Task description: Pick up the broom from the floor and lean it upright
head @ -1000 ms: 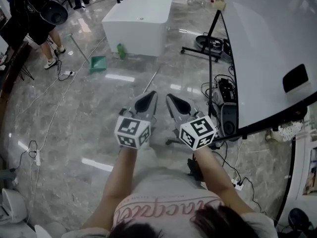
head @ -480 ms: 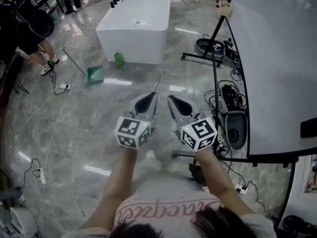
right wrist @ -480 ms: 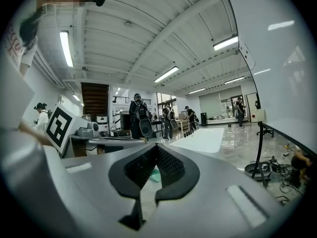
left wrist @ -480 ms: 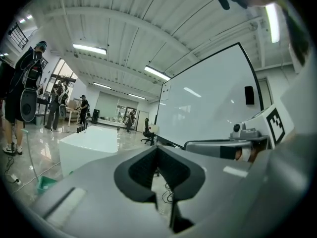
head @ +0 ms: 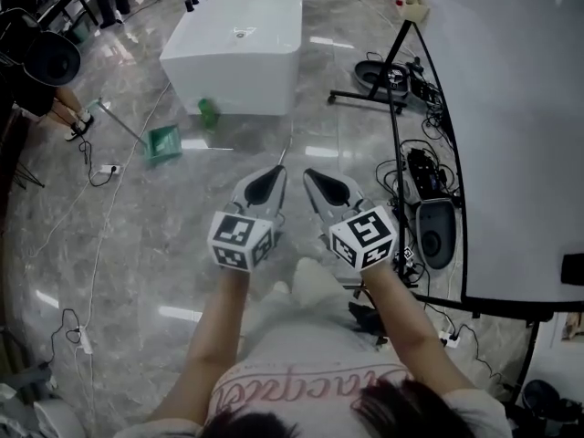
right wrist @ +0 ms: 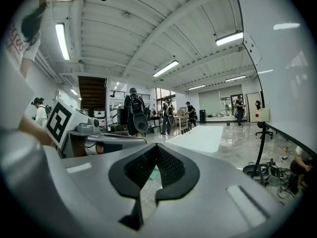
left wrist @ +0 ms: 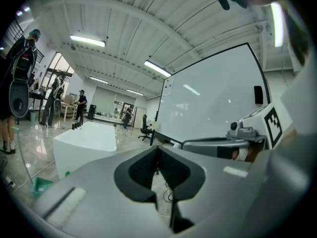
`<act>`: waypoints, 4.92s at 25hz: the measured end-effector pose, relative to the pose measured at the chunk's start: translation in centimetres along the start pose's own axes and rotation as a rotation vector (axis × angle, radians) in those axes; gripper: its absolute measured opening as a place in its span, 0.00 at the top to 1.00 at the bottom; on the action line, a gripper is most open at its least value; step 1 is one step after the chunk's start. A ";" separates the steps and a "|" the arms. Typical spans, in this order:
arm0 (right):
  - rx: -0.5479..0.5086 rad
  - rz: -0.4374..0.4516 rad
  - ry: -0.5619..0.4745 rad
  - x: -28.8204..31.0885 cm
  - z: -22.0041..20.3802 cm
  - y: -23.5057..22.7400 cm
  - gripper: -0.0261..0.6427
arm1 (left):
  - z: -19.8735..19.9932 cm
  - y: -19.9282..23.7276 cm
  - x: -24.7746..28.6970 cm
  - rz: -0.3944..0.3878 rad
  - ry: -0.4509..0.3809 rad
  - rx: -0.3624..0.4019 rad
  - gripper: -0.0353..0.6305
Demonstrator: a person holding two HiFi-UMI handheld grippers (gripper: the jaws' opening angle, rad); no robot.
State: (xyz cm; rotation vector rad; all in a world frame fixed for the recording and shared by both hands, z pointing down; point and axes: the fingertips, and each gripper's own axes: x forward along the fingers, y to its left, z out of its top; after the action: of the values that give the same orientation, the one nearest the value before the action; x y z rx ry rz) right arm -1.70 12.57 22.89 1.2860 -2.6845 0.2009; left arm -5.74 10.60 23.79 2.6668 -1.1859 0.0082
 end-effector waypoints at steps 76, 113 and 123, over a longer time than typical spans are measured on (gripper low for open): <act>0.365 0.050 0.769 32.7 -56.7 -25.7 0.96 | -60.8 29.3 30.0 0.048 1.040 -0.164 0.77; 0.335 0.122 0.814 33.8 -66.5 -27.7 0.96 | -73.0 31.6 30.1 0.190 1.182 -0.183 0.84; 0.388 0.125 0.730 34.0 -58.6 -26.4 0.96 | -65.1 31.8 28.5 0.241 1.092 -0.120 0.84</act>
State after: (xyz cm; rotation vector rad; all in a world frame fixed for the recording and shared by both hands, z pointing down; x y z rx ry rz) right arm 2.82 -18.67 88.44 0.8723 -2.1322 1.0261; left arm -4.37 -17.62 96.33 1.8466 -1.0025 1.1938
